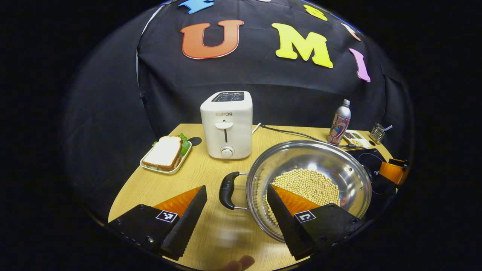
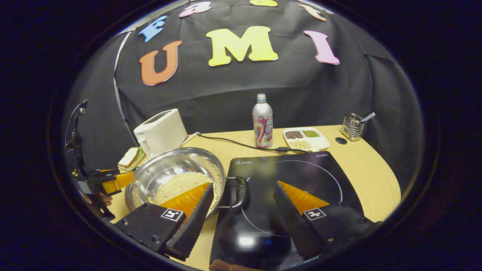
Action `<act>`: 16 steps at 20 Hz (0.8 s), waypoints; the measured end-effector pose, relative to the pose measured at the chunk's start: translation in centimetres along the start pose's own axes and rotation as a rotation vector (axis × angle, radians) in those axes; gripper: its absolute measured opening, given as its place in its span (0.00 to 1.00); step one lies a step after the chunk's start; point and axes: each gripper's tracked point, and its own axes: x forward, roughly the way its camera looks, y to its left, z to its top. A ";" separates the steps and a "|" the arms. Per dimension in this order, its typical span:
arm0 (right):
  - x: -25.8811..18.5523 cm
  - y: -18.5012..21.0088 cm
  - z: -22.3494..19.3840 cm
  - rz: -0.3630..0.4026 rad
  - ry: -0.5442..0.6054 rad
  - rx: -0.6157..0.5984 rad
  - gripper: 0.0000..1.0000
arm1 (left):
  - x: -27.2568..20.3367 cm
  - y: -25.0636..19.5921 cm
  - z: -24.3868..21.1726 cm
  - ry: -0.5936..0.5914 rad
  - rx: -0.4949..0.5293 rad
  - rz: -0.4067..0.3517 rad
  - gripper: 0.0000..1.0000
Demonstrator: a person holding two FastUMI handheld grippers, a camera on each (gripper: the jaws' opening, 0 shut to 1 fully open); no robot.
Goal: First push the handle of the pot to place it horizontally, then grasp the pot with both hands and set it on the induction cooktop.
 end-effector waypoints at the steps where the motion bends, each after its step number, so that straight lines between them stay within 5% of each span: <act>1: 0.6 0.6 -0.3 -0.003 0.009 -0.004 1.00 | 0.4 -0.4 -0.2 0.006 -0.009 -0.016 0.96; 7: 3.5 2.0 -2.5 -0.032 0.087 -0.023 0.97 | 3.0 0.0 -0.9 0.038 -0.029 -0.041 0.96; 9: 4.5 1.9 -3.1 -0.047 0.106 -0.037 0.97 | 3.6 -0.1 -1.6 0.067 -0.052 -0.062 0.91; 10: 5.4 2.0 -2.6 -0.051 0.093 -0.053 0.97 | 3.3 -0.3 -1.5 0.069 -0.061 -0.069 0.71; 11: 5.4 1.9 -2.5 -0.062 0.095 -0.077 0.95 | 3.4 -0.3 -1.5 0.070 -0.054 -0.074 0.65; 14: 5.8 1.2 -2.3 -0.071 0.093 -0.007 0.97 | 3.8 -0.1 -1.7 0.071 -0.040 -0.070 0.63; 16: 6.1 1.2 -2.0 -0.015 0.083 0.063 0.73 | 3.6 -0.2 -1.6 0.064 -0.032 -0.069 0.61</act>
